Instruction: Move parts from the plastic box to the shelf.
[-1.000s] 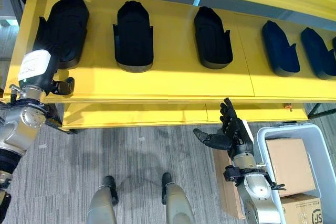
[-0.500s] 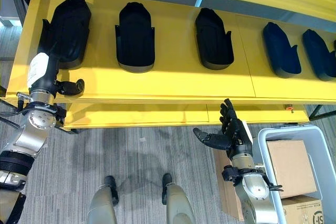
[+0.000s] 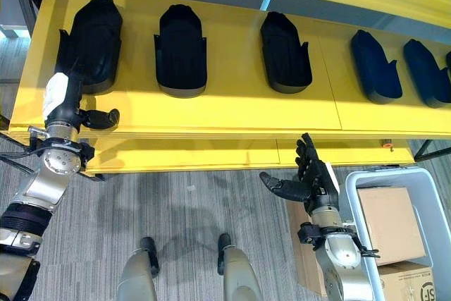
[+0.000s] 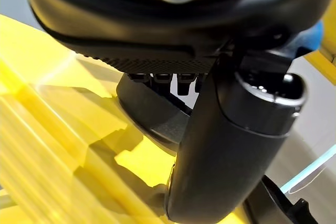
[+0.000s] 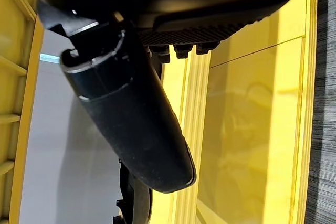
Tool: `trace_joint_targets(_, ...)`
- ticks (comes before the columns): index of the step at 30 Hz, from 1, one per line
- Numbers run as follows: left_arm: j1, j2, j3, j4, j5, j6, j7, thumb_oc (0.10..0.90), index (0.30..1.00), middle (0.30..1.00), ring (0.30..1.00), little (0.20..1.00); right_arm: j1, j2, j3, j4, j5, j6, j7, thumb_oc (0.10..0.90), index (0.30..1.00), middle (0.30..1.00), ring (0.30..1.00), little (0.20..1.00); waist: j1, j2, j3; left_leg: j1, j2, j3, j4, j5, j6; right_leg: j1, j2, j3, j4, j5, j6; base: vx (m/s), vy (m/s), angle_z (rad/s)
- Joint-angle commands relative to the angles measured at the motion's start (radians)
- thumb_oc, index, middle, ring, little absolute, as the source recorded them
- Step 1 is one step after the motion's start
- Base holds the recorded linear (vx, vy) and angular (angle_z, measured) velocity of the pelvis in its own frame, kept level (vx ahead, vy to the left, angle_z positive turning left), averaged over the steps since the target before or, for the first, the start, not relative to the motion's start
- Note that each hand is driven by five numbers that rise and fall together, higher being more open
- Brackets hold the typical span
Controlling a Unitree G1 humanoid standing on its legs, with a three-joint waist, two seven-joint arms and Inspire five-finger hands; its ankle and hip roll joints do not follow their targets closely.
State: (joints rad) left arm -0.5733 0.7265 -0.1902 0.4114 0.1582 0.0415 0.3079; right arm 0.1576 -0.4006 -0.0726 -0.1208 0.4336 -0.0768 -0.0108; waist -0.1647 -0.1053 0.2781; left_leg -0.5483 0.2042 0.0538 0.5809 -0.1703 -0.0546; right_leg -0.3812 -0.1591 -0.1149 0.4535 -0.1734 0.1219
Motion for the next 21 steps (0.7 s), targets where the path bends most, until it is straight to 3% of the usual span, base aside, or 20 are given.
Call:
trace_joint_targets(1, -0.083, -0.007, -0.015, -0.032, -0.041, -0.056, 0.013, 0.900, 1.000, 1.000, 1.000, 1.000, -0.010, -0.047, -0.107, -0.104, 0.004, -0.080, -0.022, 0.900, 1.000, 1.000, 1.000, 1.000, -0.014, 0.014, -0.054, 0.045, 0.027, -0.009, -0.024, -0.031, 0.019, 0.084, -0.023, 0.069, -0.016, -0.038, 0.001, 0.00, 0.000, 0.00)
trace_joint_targets(9, -0.075, 0.017, 0.007, -0.055, -0.016, -0.054, 0.026, 0.900, 1.000, 1.000, 1.000, 1.000, -0.008, -0.048, -0.110, -0.104, 0.000, -0.080, -0.024, 0.900, 1.000, 1.000, 1.000, 1.000, -0.010, 0.016, -0.055, 0.044, 0.026, -0.012, -0.021, -0.033, 0.019, 0.083, -0.026, 0.067, -0.009, -0.042, 0.000, 0.00, 0.000, 0.00)
trace_joint_targets(21, -0.057, 0.163, 0.108, -0.173, 0.150, -0.033, 0.075, 0.900, 1.000, 1.000, 1.000, 1.000, -0.009, -0.070, -0.129, -0.098, -0.006, -0.081, -0.026, 0.900, 1.000, 1.000, 1.000, 1.000, 0.004, 0.028, -0.058, 0.045, 0.022, -0.012, -0.022, -0.036, 0.018, 0.083, -0.028, 0.067, -0.007, -0.046, -0.001, 0.00, 0.000, 0.00)
